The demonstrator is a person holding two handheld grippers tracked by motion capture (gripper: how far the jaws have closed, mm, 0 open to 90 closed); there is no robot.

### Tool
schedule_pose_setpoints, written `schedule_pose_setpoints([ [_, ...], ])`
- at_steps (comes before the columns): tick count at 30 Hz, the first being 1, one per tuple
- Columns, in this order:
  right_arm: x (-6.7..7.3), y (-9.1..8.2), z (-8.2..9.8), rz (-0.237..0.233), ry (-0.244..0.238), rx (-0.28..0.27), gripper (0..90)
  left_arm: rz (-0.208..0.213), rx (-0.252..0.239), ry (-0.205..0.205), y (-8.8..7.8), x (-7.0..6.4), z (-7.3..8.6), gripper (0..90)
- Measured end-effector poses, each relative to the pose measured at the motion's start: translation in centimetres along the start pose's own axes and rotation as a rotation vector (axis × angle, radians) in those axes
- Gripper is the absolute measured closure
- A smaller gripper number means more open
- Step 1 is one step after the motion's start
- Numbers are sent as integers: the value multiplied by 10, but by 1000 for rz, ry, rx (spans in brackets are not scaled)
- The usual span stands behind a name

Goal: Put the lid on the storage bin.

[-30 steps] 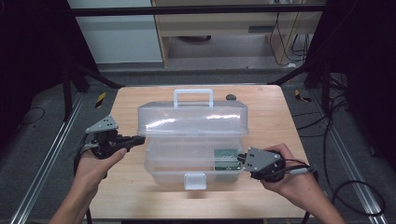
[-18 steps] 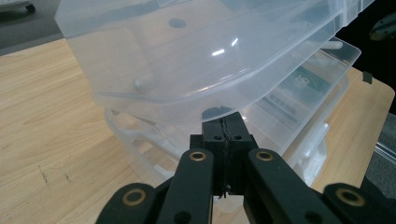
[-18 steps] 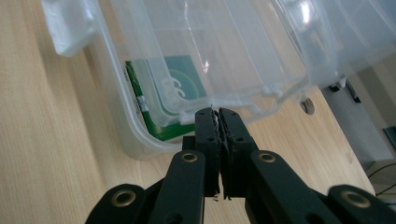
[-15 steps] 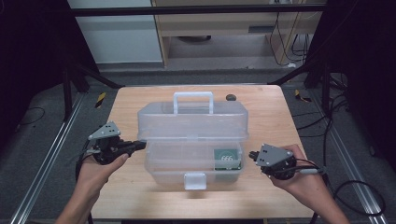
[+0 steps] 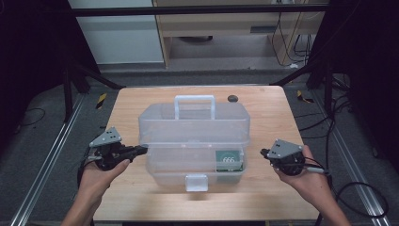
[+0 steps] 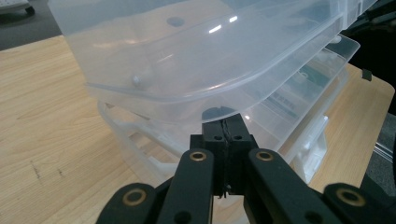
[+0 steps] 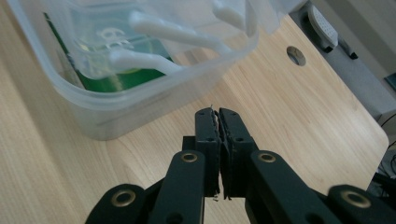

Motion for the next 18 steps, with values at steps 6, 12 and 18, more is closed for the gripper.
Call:
schedule_pose_setpoints([
  [6,-10,9,11,18,50,-9,868,-2,-11,-3,0,-1,4,899],
  [12,-18,20,20,29,110,-17,859,-2,-19,-5,1,-2,7,900],
  [18,-26,32,27,45,164,-29,839,-11,-24,-6,1,-3,12,900],
])
Point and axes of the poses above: each handheld gripper's, and its own axes: y roughly forward along the jaws, z roughly out of its underside, x roughly to its left, the point moved 7 cm from there along y, roughly forward along the jaws, and after that the axes turned 11 degrees about -z, right-handed, at the moved point
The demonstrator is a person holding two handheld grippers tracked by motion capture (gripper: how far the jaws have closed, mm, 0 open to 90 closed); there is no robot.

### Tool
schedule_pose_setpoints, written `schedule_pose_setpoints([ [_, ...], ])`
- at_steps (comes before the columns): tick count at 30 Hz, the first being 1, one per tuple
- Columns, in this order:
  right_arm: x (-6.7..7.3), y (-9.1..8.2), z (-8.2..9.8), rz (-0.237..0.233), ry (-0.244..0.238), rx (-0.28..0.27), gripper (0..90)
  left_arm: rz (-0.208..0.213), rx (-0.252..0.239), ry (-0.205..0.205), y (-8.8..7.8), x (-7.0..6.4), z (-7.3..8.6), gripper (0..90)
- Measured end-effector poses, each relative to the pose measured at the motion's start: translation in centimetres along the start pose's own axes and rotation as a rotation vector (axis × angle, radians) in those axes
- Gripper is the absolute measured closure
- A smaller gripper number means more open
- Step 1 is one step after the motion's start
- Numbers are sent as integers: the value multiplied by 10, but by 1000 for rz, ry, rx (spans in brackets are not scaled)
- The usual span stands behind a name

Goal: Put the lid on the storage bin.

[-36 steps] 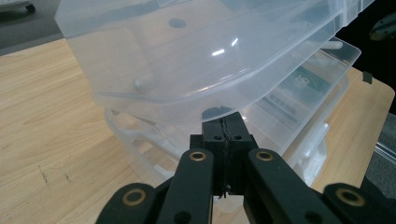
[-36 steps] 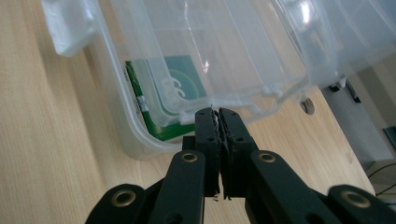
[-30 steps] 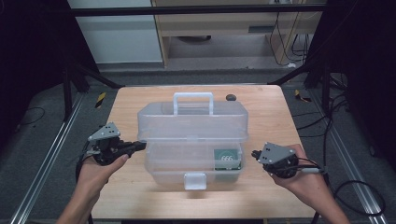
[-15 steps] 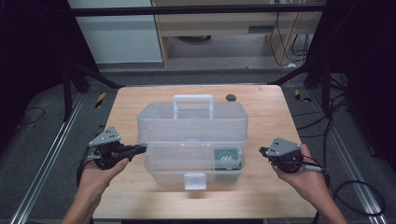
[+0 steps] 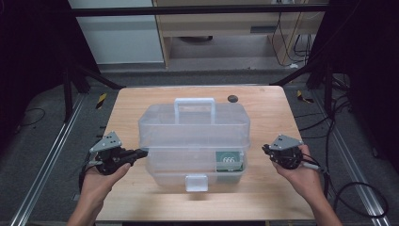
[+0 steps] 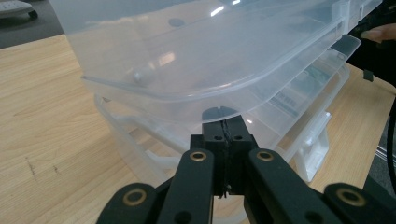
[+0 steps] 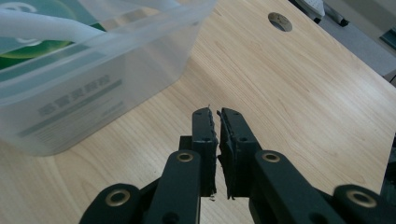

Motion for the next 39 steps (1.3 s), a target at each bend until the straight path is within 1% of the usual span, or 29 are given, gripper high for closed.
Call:
schedule_pose_setpoints([
  [5,-3,7,5,-1,21,2,829,-8,2,7,0,0,4,899],
  [13,-4,12,12,-3,53,-2,815,-8,-9,-1,2,-1,11,899],
  [16,-5,15,14,-8,66,-5,805,-19,-7,5,3,-1,14,899],
  [17,-6,16,15,-10,75,-6,792,-18,-7,5,3,-1,16,899],
  [19,-7,18,16,-9,97,-8,729,-20,-8,6,3,-1,17,899],
  [20,-9,21,18,1,123,-13,661,-23,-8,6,3,-1,18,899],
  [21,-9,21,18,1,123,-13,661,-26,-7,6,3,-1,19,899],
  [25,-12,26,19,19,167,-24,541,-25,-11,-3,3,1,23,899],
  [29,-12,31,21,35,179,-20,456,-24,-3,-4,4,1,28,899],
  [31,-12,33,21,41,180,-18,430,-24,-2,-8,4,1,30,899],
  [32,-13,34,21,49,183,-15,399,-23,-1,-9,4,1,31,899],
  [39,-15,37,24,67,193,-6,345,-24,15,-11,7,0,43,899],
])
Point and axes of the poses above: each handheld gripper's, and its own axes: y roughly forward along the jaws, z roughly out of its underside, x roughly to its left, the point moved 7 cm from there along y, roughly forward along the jaws, and after that the axes turned 11 degrees about -z, right-handed, at the moved point
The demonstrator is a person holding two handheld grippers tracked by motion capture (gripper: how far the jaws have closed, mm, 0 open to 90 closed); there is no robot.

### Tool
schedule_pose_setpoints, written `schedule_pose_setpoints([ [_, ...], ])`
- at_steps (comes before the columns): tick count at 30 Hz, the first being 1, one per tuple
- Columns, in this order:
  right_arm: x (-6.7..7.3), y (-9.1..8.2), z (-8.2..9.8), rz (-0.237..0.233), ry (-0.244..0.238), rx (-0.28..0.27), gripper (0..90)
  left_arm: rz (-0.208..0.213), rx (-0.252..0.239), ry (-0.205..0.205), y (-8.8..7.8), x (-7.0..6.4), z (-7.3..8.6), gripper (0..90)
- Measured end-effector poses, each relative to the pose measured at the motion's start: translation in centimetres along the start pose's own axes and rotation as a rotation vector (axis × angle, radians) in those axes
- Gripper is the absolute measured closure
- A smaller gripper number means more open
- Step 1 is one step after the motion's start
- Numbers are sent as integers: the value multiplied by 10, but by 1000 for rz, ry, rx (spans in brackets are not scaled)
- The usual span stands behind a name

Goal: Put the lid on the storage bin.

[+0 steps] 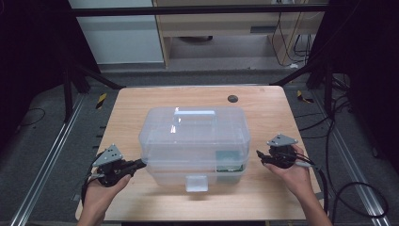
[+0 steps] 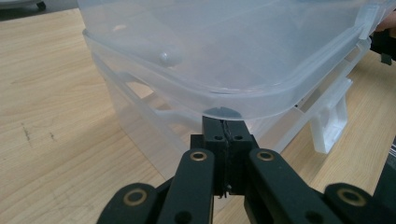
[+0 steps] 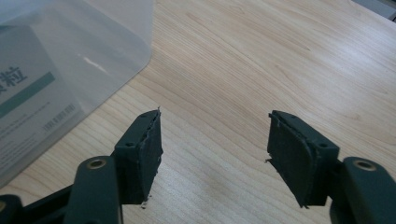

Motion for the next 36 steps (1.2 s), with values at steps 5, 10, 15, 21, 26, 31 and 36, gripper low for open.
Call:
schedule_pose_setpoints([
  [5,-2,1,5,7,21,4,327,-4,13,-6,1,1,6,899],
  [10,-2,4,11,2,33,10,314,-37,55,18,0,3,13,898],
  [15,-3,5,9,8,54,1,284,-88,72,31,-8,14,18,878],
  [21,-10,4,7,27,79,-10,265,-143,89,39,-9,35,15,856],
  [26,-13,5,8,29,103,-9,257,-177,109,57,2,46,15,835],
  [31,-16,7,8,29,121,-17,242,-254,118,102,19,63,13,644],
  [36,-22,10,7,41,141,-26,230,-321,128,124,43,87,15,277],
])
Point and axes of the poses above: each handheld gripper's, and its own axes: y roughly forward along the jaws, z roughly out of its underside, x roughly to its left, the point moved 7 cm from there along y, roughly forward along the jaws, and after that the axes turned 11 degrees about -z, right-handed, at the moved point
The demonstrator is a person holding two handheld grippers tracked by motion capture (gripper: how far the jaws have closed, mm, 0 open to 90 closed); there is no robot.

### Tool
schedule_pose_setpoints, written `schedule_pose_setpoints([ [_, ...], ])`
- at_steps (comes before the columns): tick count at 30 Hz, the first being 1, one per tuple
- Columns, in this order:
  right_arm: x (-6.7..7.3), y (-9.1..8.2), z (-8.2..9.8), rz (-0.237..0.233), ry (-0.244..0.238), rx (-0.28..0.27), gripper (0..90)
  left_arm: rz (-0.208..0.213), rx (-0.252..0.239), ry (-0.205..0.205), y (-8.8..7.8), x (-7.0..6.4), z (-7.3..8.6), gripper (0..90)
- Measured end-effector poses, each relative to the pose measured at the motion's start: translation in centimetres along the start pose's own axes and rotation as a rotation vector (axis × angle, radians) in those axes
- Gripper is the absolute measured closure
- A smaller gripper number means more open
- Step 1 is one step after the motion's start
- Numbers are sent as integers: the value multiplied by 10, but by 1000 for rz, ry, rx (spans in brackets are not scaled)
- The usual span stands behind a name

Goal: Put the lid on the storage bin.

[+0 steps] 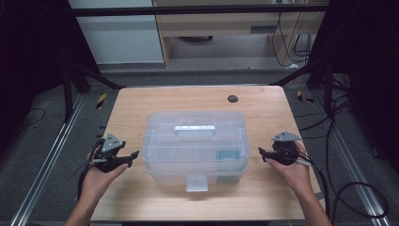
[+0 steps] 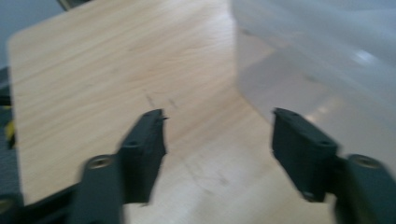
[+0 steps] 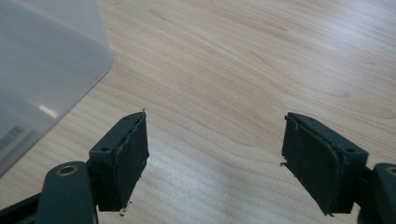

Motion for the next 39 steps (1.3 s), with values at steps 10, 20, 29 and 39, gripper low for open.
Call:
schedule_pose_setpoints([
  [10,-18,17,-2,8,106,-34,187,-9,48,-54,59,16,7,80],
  [20,-34,41,2,39,254,-44,141,-17,108,-157,91,23,20,54],
  [29,-39,50,5,76,310,-27,65,-25,129,-195,106,21,25,50],
  [39,-29,60,1,163,306,30,4,-57,158,-194,109,20,25,0],
])
Point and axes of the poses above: each handheld gripper's, and its own axes: y roughly forward along the jaws, z roughly out of its underside, x roughly to its left, the point moved 7 cm from there along y, roughly forward along the jaws, and after that the axes turned 11 degrees about -z, right-handed, at the moved point
